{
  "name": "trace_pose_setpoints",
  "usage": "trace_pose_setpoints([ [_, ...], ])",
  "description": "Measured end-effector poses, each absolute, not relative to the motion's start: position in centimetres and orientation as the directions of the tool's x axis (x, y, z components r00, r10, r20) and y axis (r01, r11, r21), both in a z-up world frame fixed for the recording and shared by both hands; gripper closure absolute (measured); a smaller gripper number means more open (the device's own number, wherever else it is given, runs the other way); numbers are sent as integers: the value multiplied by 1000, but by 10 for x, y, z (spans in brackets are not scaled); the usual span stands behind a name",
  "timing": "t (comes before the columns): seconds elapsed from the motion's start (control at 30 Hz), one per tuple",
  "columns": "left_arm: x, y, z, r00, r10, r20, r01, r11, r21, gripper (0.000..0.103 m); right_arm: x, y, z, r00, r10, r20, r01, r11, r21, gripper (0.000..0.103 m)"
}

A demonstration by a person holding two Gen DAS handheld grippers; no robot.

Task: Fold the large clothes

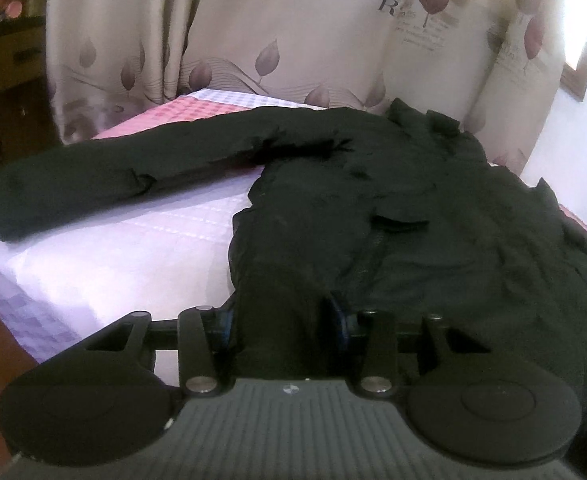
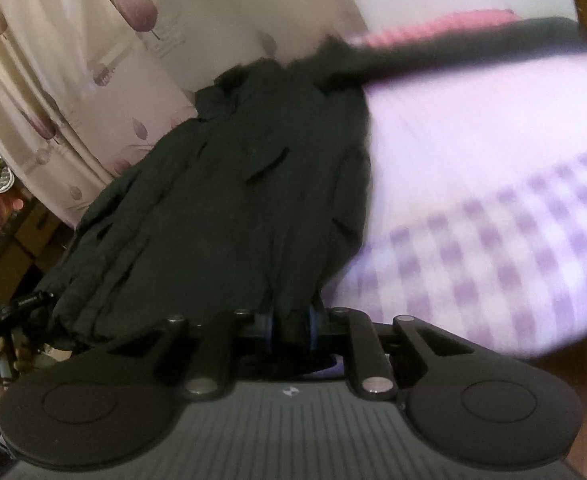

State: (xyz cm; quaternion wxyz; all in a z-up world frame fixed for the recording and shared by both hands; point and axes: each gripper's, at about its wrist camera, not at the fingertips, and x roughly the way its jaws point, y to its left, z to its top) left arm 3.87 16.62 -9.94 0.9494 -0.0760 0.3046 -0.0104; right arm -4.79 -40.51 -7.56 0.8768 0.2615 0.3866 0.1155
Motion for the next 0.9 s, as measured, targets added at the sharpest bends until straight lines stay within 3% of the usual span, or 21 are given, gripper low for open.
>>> trace_pose_setpoints([
  [0.17,34,166,-89,838,-28,-545,-46,991,-122,57,-48,-409,-79,669,409,-621,23,823,567,86],
  [0.23,26,166,-74,861,-30,-508,-49,989,-142,39,-46,-415,-71,675,407,-615,26,821,571,75],
  [0.27,23,164,-65,876,-37,-480,-41,988,-152,33,-43,-419,-66,692,407,-597,29,810,586,58],
  [0.3,20,160,-55,894,-38,-447,-34,988,-150,21,-45,-428,-59,722,396,-567,38,796,605,31],
  [0.33,18,154,-46,908,-32,-417,-28,990,-137,13,-43,-437,-53,753,376,-540,49,786,617,19],
  [0.37,19,145,-37,921,-28,-388,-20,993,-118,11,-44,-447,-47,788,350,-506,60,774,630,9],
  [0.47,32,112,-19,937,-56,-344,40,998,-55,0,-39,-484,-38,860,282,-426,102,722,684,10],
  [0.6,71,64,-13,941,-100,-322,95,995,-31,0,-19,-536,-51,911,174,-373,185,638,748,9],
  [0.9,175,-13,-53,936,-106,-336,89,994,-65,0,46,-660,-103,909,-3,-417,374,448,812,9],
])
